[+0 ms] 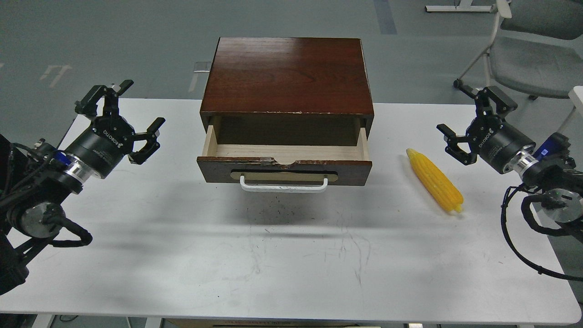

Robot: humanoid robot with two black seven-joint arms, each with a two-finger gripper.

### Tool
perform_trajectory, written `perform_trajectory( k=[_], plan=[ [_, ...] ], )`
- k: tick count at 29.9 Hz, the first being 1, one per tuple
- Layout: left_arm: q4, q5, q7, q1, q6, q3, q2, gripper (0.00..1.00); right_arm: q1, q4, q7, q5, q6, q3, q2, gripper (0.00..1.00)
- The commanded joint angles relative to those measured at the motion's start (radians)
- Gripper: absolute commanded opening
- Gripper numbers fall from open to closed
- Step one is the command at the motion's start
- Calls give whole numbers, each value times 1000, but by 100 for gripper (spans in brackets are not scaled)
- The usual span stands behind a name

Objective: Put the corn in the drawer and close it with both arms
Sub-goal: 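Move the right gripper toward the yellow corn cob beside the drawer, then grasp the yellow corn cob with the right gripper and lift it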

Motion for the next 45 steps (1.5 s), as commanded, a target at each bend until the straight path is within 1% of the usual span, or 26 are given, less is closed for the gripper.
perform_trajectory(
  k=[1, 7, 10, 14, 16, 18, 20, 21, 24, 26, 27, 29, 31, 33, 36, 38, 41, 45],
  plan=[
    [0, 0, 0, 3, 0, -1, -2, 100, -1, 1, 0, -3, 0, -6, 1, 100],
    [3, 1, 0, 3, 0, 1, 3, 100, 9, 1, 0, -24, 0, -16, 0, 100],
    [11, 0, 0, -5, 0, -1, 15, 100, 19, 0, 0, -26, 0, -16, -25, 100],
    [65, 0, 0, -17, 0, -17, 28, 100, 61, 1, 0, -93, 0, -17, -95, 100],
    [103, 0, 0, -26, 0, -43, 28, 100, 90, 10, 0, -222, 0, -25, -121, 100],
    [134, 1, 0, -49, 0, -50, 26, 99, 131, 12, 0, -501, 0, -28, -144, 100],
    [134, 1, 0, -60, 0, -50, 24, 100, 154, 12, 0, -645, 0, -26, -160, 100],
    [132, 1, 0, -63, 0, -50, 21, 100, 173, 12, 0, -768, 0, -26, -173, 100],
    [126, 1, 0, -63, 0, -51, 18, 99, 200, 12, 0, -991, 0, -28, -196, 100],
    [118, 4, 0, -61, 0, -51, 15, 100, 202, 10, 0, -1102, 0, -29, -204, 100],
    [118, 5, 0, -61, 0, -51, 15, 100, 202, 10, 0, -1103, 0, -29, -204, 100],
    [109, 6, 0, -58, 0, -51, 8, 100, 197, 10, 0, -1245, 0, -32, -204, 100],
    [109, 6, 0, -58, 0, -51, 5, 99, 194, 7, 0, -1347, 0, -48, -197, 100],
    [108, 6, 0, -58, 0, -51, 5, 100, 197, 4, 0, -1408, -35, -115, -177, 100],
    [103, 8, 0, -58, 0, -51, 1, 100, 219, -19, 0, -1419, -78, -207, -120, 100],
    [103, 8, 0, -58, 0, -53, -9, 100, 248, -65, 0, -1420, -102, -287, -80, 100],
    [103, 5, 0, -54, 0, -54, -12, 100, 263, -97, 0, -1420, -133, -327, -49, 100],
    [103, 5, 0, -52, 0, -54, -14, 100, 262, -115, 0, -1420, -147, -335, 14, 100]
  ],
)
